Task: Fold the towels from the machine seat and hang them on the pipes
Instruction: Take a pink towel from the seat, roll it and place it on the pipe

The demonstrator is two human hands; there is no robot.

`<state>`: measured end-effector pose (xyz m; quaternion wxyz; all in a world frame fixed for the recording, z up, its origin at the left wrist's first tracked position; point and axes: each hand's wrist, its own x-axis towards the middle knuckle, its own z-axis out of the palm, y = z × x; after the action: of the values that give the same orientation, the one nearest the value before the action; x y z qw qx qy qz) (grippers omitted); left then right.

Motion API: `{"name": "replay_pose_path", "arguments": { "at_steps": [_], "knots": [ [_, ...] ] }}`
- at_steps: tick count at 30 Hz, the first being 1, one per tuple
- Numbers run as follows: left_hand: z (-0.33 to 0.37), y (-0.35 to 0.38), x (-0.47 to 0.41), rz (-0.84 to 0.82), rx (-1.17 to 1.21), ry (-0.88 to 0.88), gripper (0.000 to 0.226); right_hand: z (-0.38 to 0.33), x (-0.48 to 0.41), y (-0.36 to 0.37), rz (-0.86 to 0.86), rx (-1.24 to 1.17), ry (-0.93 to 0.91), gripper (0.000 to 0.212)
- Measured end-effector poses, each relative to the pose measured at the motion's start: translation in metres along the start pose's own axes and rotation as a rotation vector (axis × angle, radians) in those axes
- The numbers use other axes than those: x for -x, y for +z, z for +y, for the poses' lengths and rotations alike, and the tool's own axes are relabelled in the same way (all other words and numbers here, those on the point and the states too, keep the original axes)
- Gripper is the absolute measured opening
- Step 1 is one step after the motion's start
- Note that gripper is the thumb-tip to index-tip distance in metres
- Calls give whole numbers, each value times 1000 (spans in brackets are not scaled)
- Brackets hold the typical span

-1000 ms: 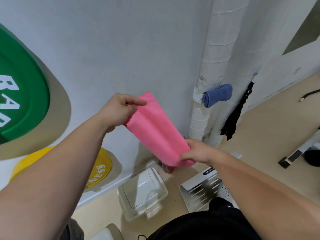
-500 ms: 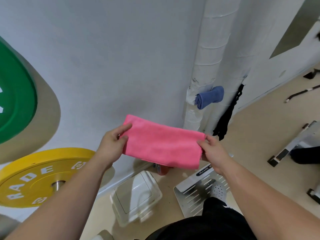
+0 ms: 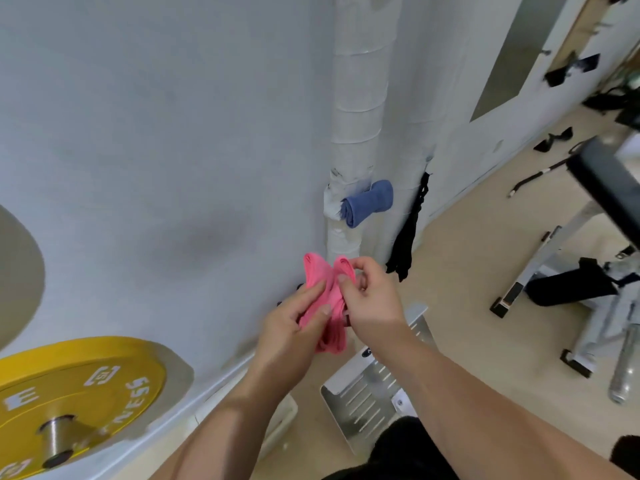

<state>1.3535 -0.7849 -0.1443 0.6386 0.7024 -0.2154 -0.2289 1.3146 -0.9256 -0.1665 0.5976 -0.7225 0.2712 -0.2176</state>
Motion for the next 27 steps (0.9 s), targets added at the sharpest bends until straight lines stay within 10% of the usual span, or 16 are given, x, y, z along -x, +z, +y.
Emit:
{"name": "replay_pose_path", "arguments": {
  "at_steps": [9,13,19,27],
  "knots": [
    [12,39,-32,53,-147,86,62,-12,-30,-39,-199,-263,37,12],
    [27,54,-54,74,-138,-5,61,-7,-62,-94,-209,56,-188,35],
    [69,83,-90,-148,-48,-117,44,-20,-111,-175,-711,-58,-54,66],
    [24,132,-94,177,381,-341,73,25,-135,-199,-474,-289,73,58]
  ]
}}
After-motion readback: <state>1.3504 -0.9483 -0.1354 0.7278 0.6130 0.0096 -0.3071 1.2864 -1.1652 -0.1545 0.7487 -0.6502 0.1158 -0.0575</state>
